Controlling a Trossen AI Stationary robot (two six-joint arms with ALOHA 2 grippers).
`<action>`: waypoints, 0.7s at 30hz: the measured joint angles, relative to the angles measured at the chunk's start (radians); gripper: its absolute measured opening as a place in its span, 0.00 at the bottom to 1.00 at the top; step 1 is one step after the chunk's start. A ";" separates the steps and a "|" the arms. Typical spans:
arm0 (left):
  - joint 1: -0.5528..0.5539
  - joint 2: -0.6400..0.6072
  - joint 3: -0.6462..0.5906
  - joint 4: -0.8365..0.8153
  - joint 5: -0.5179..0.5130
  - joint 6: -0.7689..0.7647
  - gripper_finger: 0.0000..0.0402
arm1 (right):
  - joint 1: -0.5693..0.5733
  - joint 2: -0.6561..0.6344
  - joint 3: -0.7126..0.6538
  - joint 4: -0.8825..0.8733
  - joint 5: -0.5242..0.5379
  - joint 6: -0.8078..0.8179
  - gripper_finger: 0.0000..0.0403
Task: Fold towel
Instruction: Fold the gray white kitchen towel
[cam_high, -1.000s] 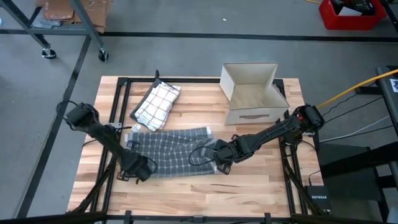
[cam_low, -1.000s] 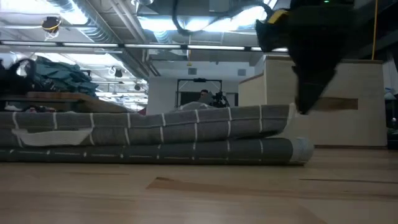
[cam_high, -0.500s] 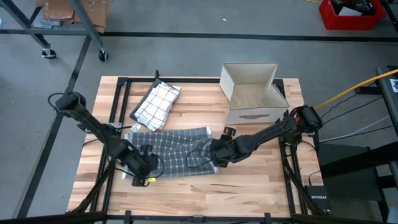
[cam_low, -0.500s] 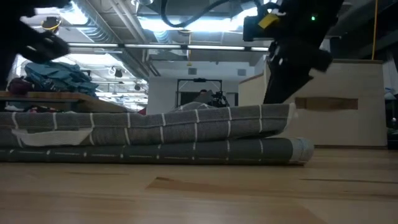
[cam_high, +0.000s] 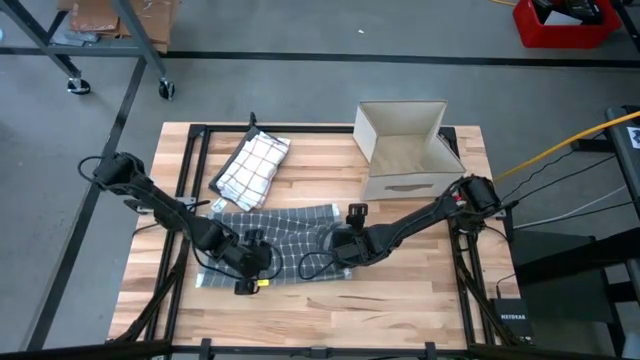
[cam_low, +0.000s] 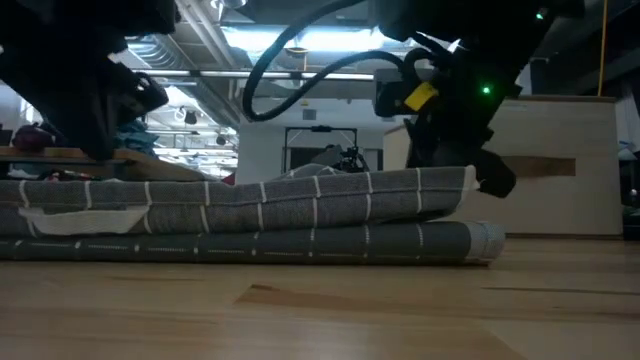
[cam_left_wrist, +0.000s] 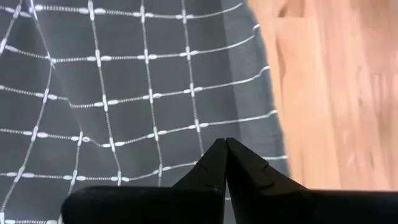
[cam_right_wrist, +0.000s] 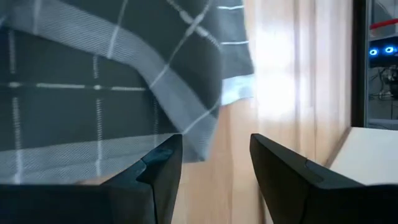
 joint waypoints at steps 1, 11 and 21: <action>0.003 0.008 0.000 0.002 0.000 0.000 0.00 | -0.004 0.000 0.000 0.002 0.006 -0.001 0.48; 0.005 0.108 0.000 0.146 0.079 0.023 0.00 | -0.040 0.000 0.000 0.029 -0.067 0.000 0.48; 0.004 0.123 0.000 0.148 0.081 0.023 0.00 | -0.038 0.011 0.000 0.038 -0.118 0.000 0.48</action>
